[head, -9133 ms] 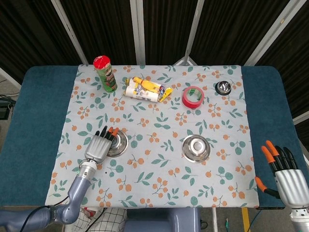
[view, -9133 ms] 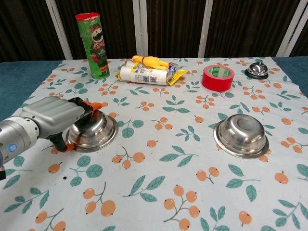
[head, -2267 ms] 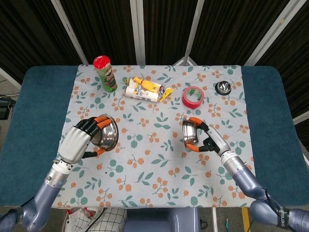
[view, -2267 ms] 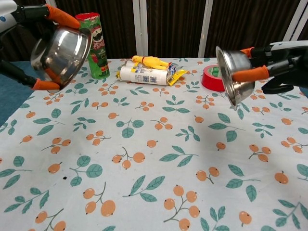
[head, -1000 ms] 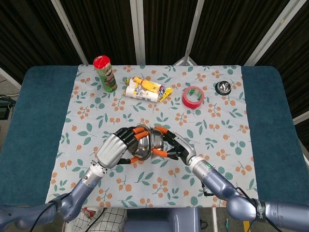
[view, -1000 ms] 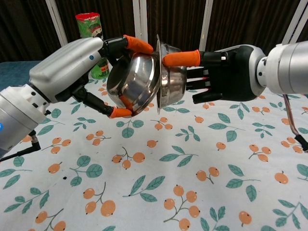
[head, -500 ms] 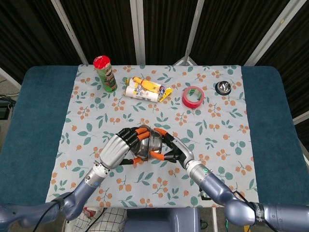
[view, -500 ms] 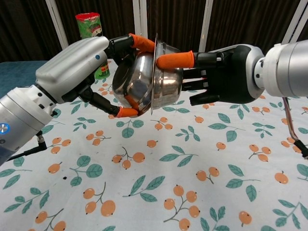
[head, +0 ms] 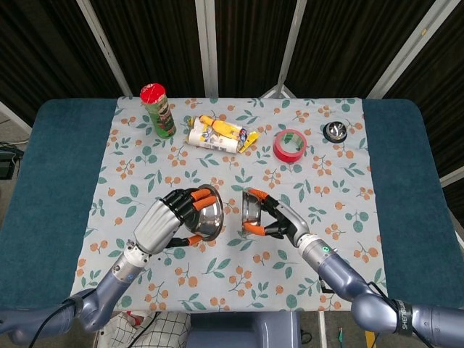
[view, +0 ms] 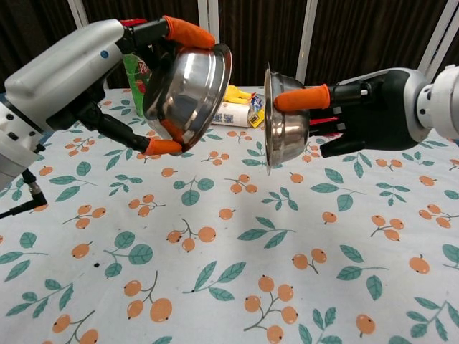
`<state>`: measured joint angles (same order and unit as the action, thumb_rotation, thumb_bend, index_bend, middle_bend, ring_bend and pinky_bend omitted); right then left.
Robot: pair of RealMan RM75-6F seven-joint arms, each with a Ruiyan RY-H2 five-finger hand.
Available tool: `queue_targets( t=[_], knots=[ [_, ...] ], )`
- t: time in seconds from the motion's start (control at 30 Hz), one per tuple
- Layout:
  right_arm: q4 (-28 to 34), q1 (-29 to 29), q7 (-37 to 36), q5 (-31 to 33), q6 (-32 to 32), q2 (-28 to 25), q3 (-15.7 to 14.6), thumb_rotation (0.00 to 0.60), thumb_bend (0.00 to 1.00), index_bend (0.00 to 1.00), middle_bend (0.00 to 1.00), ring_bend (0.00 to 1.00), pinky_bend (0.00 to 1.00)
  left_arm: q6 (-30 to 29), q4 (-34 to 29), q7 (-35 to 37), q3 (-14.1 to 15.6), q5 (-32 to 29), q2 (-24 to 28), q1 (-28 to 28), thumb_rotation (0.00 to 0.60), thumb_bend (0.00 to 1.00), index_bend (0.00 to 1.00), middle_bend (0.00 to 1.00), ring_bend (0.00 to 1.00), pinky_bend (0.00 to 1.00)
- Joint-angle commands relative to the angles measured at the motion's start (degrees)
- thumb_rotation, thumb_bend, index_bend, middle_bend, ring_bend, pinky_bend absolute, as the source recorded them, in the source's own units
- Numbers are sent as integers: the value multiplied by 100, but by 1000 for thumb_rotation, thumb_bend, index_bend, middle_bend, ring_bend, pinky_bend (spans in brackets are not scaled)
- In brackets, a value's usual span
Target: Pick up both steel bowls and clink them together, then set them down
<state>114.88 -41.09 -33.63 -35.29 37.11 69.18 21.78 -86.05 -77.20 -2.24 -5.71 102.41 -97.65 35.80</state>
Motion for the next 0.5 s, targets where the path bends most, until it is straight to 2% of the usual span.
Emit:
queue_targets(
  t=[0.03,0.23,0.5],
  knots=[
    [-183,104,-154,-114,-217,-69,59,600,472,1000,990,995,1000,-3,-126,-85,-9,9,105,-17,600,499,717,842,672,874],
    [-339,204,-387,-243,-466,-64,201,600,473,1000,990,995,1000,135,-222,-200,-52,-29,138,48,600,500,716,842,672,875],
    [-45,97,-409,-287,-547,32,321,600,473,1000,990,995,1000,406,-9,-369,-48,-68,-150,200,600,500,716,842,672,875]
  ],
)
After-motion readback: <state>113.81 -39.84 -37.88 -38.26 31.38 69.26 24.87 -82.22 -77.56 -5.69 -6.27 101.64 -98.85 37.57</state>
